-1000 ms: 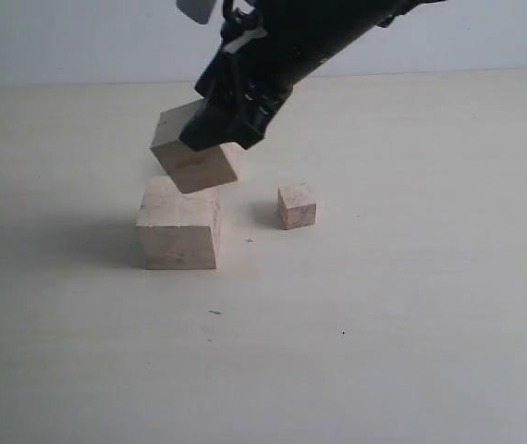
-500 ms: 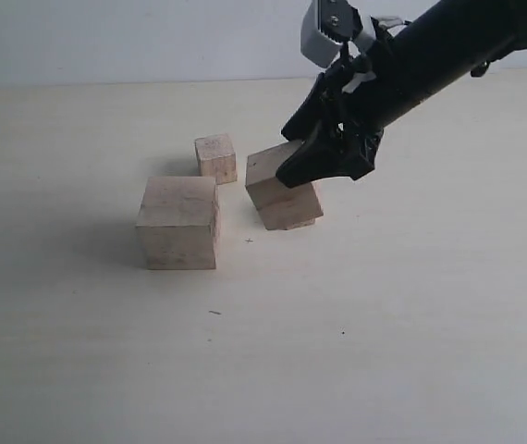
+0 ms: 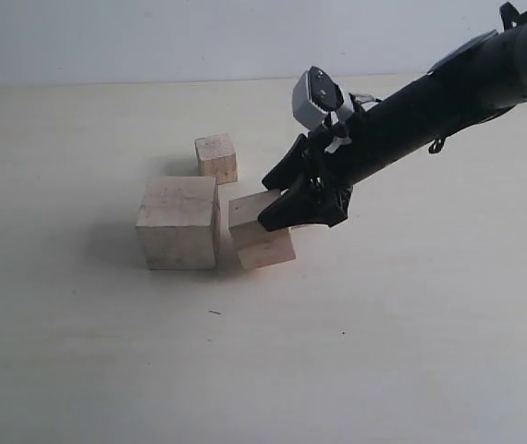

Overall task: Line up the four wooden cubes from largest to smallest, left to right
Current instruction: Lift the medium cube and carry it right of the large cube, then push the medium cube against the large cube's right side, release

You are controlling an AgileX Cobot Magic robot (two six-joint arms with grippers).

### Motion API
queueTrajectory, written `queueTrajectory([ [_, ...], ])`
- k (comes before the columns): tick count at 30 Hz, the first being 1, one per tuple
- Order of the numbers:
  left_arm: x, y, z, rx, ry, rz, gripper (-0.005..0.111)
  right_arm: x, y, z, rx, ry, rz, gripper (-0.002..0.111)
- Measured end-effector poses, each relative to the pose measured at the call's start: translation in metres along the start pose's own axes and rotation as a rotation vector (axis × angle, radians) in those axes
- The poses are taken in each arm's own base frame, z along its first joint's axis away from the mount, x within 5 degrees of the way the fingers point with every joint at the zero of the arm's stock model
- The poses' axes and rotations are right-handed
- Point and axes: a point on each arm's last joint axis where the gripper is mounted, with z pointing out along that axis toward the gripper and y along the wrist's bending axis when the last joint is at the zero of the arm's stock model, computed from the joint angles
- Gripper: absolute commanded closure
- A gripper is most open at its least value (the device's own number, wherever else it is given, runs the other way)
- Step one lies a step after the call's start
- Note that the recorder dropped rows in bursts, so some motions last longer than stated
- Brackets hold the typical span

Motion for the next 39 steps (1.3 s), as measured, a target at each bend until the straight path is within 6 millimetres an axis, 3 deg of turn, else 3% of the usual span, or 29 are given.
queueTrajectory([
  [7, 0.000, 0.000, 0.000, 0.000, 0.000, 0.000, 0.107, 0.015, -0.007, 0.014, -0.006, -0.024, -0.055, 0.108],
  [39, 0.000, 0.000, 0.000, 0.000, 0.000, 0.000, 0.107, 0.017, -0.015, 0.016, 0.069, -0.029, -0.068, 0.108],
])
